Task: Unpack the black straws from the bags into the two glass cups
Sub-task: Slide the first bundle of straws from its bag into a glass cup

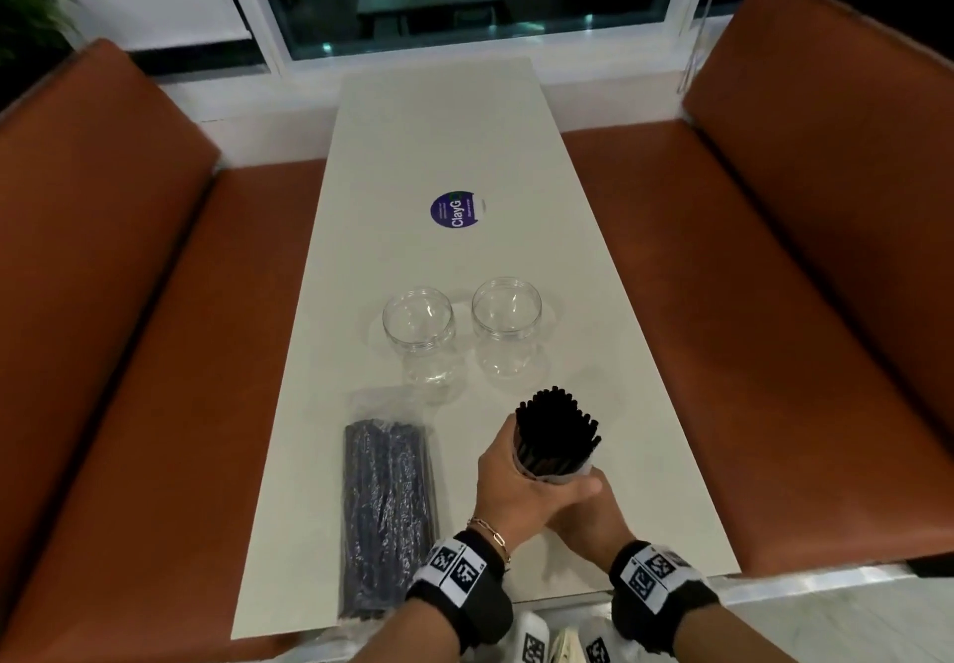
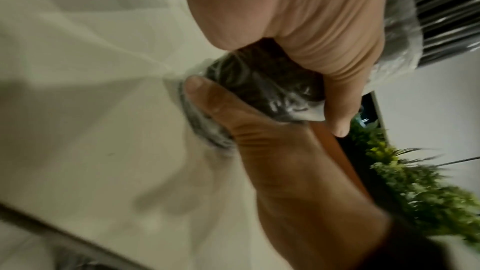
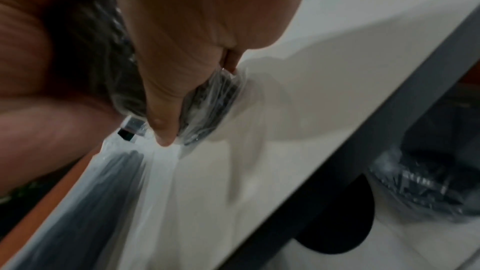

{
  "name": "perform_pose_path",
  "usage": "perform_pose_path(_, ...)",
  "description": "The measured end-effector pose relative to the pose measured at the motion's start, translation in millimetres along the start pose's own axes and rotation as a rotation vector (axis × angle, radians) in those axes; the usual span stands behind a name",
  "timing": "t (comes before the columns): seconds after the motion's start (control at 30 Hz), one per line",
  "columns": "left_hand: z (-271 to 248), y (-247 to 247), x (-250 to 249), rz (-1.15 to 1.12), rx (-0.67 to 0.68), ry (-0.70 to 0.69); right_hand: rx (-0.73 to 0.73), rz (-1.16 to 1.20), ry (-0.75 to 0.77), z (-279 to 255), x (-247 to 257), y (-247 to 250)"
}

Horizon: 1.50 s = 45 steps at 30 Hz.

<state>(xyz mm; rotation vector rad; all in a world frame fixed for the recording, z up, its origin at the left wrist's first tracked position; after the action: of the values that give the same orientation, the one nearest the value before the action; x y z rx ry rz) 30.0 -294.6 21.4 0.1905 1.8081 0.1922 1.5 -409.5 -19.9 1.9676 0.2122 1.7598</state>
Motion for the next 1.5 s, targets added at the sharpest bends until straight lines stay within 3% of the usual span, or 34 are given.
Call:
perform_pose_path(0.13, -2, 0, 11, 0.036, -0.031, 0.011, -0.047, -0.119, 0.126, -6, 4, 6)
perform_pose_path(0.3, 1, 10, -1, 0.024, -0.085, 0.035, 0.168, -0.276, 0.129, 1, 10, 28)
perform_pose_path(0.4, 13, 46, -32, 0.023, -0.115, -0.001, 0.238, -0.445, 0.060, 17, 32, 57)
perform_pose_path(0.5, 22, 107, -85, 0.123, -0.132, -0.105, 0.171, -0.549, 0.125, 43, 82, 81)
perform_pose_path(0.6, 41, 175, -129, 0.367, -0.169, -0.197, 0.067, -0.499, 0.261, 71, 142, 82)
perform_pose_path(0.7, 71, 223, -151, 0.756, -0.160, -0.241, 0.005, -0.463, 0.386, 98, 185, 55)
perform_pose_path(0.83, 114, 238, -158, 1.212, -0.085, -0.264, 0.007, -0.504, 0.580, 120, 228, 2)
perform_pose_path(0.97, 143, 226, -160, 1.446, -0.015, -0.297, 0.057, -0.609, 0.743, 131, 249, -54)
perform_pose_path(1.07, 154, 214, -166, 1.567, 0.050, -0.300, 0.129, -0.614, 0.695, 142, 242, -82)
perform_pose_path(1.17, 161, 202, -170, 1.653, 0.109, -0.312, 0.153, -0.566, 0.547, 157, 223, -97)
perform_pose_path(1.5, 174, 161, -190, 1.868, 0.292, -0.450, 0.004, -0.382, 0.323, 173, 182, -121)
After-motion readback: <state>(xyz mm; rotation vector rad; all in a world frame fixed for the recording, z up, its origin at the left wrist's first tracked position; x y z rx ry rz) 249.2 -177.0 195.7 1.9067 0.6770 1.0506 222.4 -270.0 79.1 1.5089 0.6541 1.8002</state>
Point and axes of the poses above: each hand's wrist, its own z-axis towards the middle knuckle, its own y-axis out of the back of the hand, x = y × z, the point moved 4 cm from there along z, towards the middle knuckle, and after that the axes turned 12 degrees about -x, right-handed, at the moved point
